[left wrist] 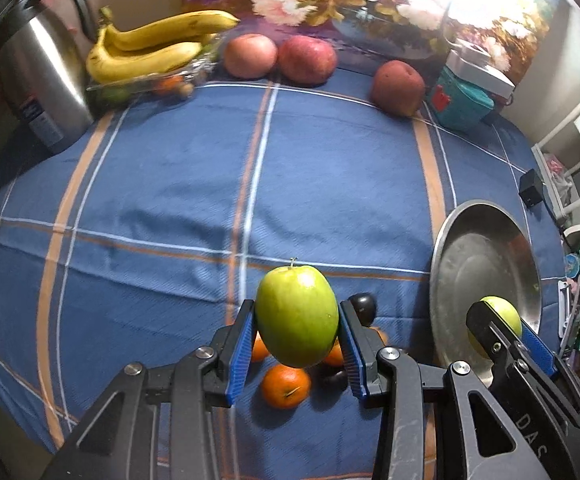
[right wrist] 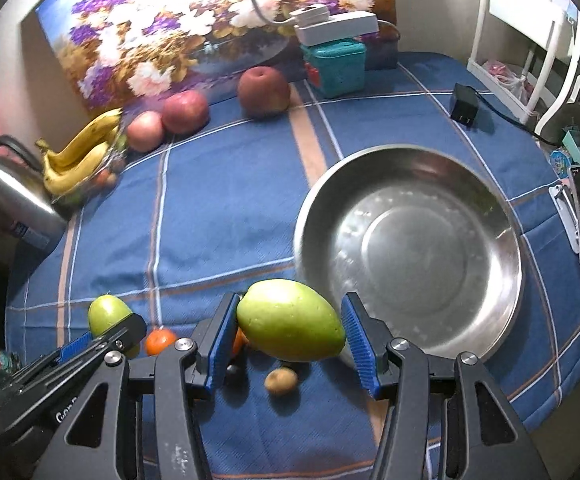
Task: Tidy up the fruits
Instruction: 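Carry the green apple with the left tool while the right tool carries the pear to the steel plate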
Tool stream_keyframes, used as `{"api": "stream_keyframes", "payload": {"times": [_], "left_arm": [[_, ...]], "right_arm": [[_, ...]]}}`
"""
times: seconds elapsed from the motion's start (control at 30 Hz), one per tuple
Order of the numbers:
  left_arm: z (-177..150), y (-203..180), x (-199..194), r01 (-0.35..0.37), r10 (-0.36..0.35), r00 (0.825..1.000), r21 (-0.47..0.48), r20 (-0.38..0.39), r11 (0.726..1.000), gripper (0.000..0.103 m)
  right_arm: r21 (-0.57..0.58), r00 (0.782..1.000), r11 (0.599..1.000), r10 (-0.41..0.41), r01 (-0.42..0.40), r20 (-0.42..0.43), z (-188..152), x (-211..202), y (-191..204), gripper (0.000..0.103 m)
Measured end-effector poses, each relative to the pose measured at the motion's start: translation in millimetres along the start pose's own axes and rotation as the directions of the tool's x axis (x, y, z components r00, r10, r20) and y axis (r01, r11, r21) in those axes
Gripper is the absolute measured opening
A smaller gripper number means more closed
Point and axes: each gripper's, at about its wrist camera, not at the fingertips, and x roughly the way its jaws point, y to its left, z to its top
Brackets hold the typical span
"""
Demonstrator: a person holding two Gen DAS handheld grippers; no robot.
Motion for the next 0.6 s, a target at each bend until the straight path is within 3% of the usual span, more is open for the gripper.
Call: {"api": "stream_keyframes", "payload": {"times": [0.23,0.6], "left_arm": [[4.0,-37.7,13.8,0.019,-0.018,1.000,0.061,-0.016,0.998,0.043],[1.1,-98.3,29.5,0.039,-0.033,0.999,0.173,-0.043,0.984,0.043]], "right_arm": [[0.035,0.999,0.998,-0.042,0.042,-0.023,12.6,12.9,-23.8,0.054],[0.188,0.994,0.976,-0.098,0.107,-0.056,25.5,22.1,-100.5,0.054]]}}
